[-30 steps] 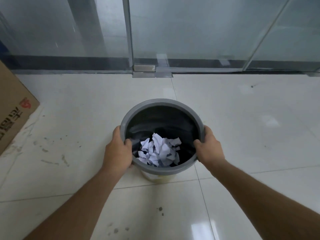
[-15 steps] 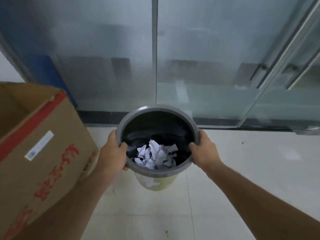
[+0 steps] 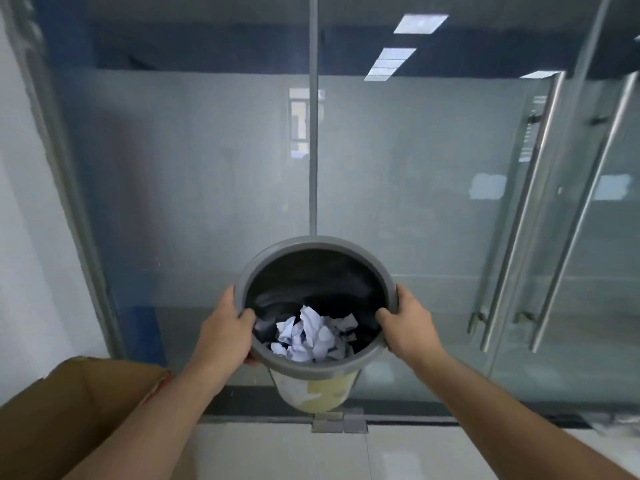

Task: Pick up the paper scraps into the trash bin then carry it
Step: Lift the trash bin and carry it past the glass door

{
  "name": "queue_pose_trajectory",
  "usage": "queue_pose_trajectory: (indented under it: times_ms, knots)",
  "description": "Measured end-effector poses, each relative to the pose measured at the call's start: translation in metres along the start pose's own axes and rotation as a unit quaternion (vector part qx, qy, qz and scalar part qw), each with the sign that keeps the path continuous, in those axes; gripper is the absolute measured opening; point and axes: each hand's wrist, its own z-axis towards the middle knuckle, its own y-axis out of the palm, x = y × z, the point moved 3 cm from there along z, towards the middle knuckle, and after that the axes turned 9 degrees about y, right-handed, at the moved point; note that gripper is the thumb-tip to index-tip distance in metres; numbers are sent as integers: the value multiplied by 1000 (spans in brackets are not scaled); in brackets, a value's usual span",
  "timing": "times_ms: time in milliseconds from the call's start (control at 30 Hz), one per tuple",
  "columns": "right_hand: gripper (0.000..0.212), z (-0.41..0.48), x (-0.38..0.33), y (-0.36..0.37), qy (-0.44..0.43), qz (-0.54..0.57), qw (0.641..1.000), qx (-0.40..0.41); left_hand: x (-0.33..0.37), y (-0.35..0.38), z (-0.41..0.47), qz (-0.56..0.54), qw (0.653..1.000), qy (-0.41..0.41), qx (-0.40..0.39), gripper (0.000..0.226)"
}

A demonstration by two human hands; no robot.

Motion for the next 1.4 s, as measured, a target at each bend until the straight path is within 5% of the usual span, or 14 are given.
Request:
queue_pose_trajectory:
  times_ms: [433, 867, 1400]
  knots:
    - [28, -33, 15, -32, 61, 48, 997, -5, 33, 9, -17, -9, 999, 1, -37, 30]
    - [31, -113, 140, -269, 192, 3, 946, 260, 146, 256, -69, -102, 955, 74, -269, 31]
    - [31, -115, 216, -411, 210, 26, 929, 302, 244, 405, -112, -90, 934, 117, -324, 33]
